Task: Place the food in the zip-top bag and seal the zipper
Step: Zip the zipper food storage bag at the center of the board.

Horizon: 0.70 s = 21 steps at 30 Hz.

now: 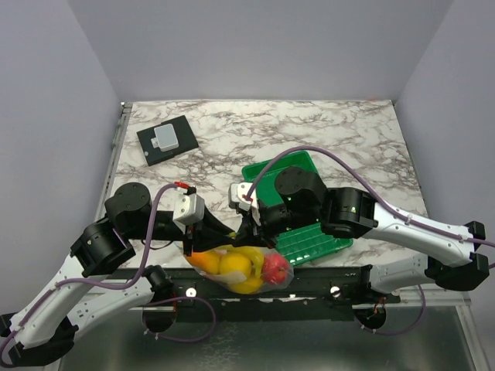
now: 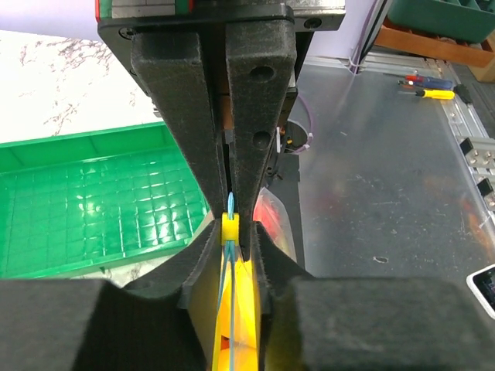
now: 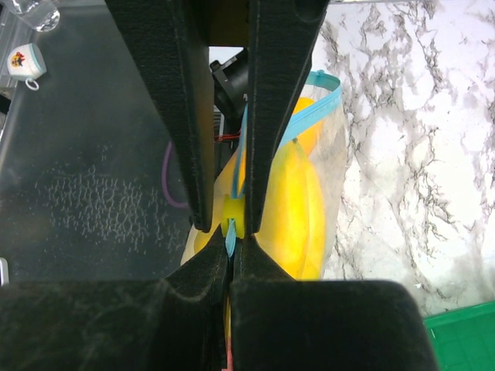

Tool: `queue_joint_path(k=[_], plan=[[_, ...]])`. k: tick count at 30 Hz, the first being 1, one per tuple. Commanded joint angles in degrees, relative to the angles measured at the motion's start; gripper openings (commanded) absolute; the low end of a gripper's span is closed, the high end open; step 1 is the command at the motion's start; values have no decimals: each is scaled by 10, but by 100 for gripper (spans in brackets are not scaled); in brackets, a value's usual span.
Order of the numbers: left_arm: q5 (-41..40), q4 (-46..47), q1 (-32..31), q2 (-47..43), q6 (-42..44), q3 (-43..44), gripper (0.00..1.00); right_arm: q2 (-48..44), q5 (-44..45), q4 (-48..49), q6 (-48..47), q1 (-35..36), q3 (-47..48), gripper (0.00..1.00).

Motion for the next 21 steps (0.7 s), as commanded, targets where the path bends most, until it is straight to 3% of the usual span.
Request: queue_joint_path(k=[1, 4, 9, 21], plan=[[-9, 11, -1, -3, -3, -5, 20, 4, -4, 14, 2, 4, 18, 1], [-15, 12, -1, -2, -2, -5, 16, 6, -4, 12, 1, 4, 18, 1], [-20, 13, -1, 0, -2, -7, 0, 0, -2, 15, -2, 4, 18, 1], [-26, 13, -1, 0, -19, -26, 0, -61, 26, 70, -8, 4, -17, 1]])
